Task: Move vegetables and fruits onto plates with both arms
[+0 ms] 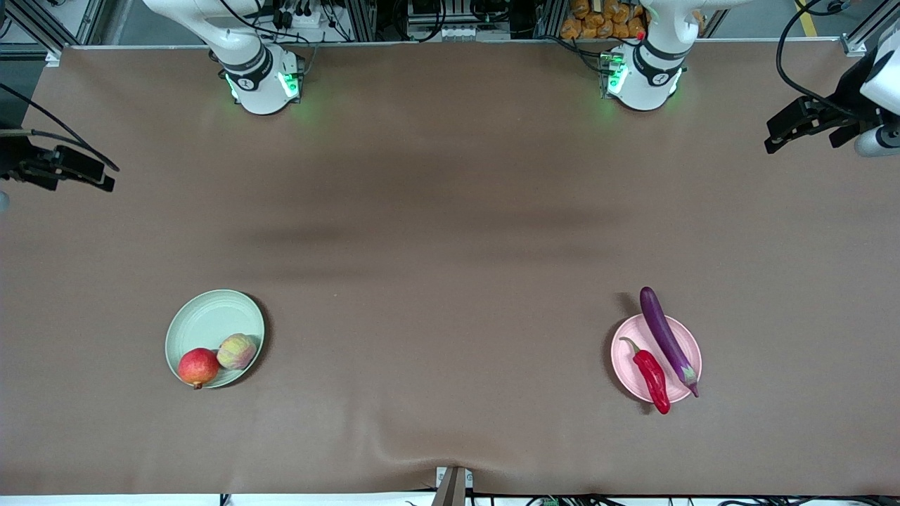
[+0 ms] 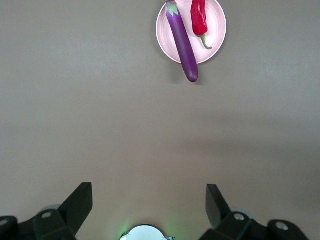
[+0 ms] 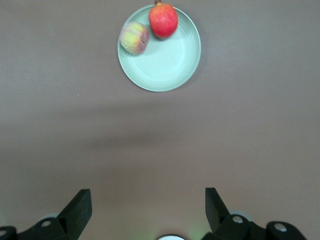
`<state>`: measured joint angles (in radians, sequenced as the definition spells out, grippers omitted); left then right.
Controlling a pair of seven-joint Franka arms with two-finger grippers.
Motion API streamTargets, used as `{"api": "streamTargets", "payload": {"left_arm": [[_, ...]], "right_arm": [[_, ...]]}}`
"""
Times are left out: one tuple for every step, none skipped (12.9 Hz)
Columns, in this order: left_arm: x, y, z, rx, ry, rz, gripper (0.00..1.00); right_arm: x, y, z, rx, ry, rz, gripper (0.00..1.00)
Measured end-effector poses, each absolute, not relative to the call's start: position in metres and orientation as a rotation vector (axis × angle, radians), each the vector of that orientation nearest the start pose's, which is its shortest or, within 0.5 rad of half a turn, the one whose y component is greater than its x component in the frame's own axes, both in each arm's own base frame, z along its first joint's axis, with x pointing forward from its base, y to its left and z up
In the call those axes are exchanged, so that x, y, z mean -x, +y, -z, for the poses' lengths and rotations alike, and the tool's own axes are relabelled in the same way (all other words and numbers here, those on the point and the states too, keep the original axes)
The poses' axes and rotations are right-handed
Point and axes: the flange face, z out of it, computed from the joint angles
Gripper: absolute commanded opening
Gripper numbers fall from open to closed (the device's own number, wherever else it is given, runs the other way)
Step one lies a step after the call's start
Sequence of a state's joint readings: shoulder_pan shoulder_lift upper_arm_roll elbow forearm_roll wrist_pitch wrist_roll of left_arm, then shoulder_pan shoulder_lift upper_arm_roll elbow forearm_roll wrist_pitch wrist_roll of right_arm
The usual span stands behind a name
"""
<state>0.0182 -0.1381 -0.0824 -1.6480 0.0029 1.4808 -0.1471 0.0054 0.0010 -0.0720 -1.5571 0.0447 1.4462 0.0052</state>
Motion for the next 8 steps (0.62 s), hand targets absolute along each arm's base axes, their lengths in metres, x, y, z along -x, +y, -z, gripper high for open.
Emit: {"api": "streamTargets", "payload": {"left_arm": [[-0.499,-0.035,-0.655,3.121,-0.131,-0.038,1.00],[-0.499,-0.035,-0.656,3.122,-0.131,-0.035,1.00],[-0.499,-0.035,-0.656,3.122,-0.132,-0.035,1.00],[-0.499,-0.034,-0.656,3.122,-0.134,-0.036,1.00],[-0.499,-0.033,-0.656,3.122,-0.137,-0.036,1.00],[-0.498,-0.031,-0.657,3.122,-0.142,-0.033,1.00],[-0.498,-0.029,-0.659,3.123,-0.148,-0.029,1.00],[-0.497,-0.029,-0.661,3.123,-0.150,-0.030,1.00]], "right_arm": [[-0.537,-0.026,-0.625,3.098,0.107,-0.185,1.00],[-0.534,-0.025,-0.628,3.101,0.107,-0.189,1.00],[-0.533,-0.026,-0.631,3.102,0.109,-0.193,1.00],[-0.532,-0.028,-0.631,3.101,0.116,-0.202,1.00],[-0.531,-0.030,-0.632,3.100,0.121,-0.212,1.00],[-0.530,-0.031,-0.633,3.100,0.124,-0.211,1.00],[-0.529,-0.031,-0.636,3.101,0.124,-0.204,1.00],[-0.529,-0.031,-0.638,3.101,0.123,-0.197,1.00]]}}
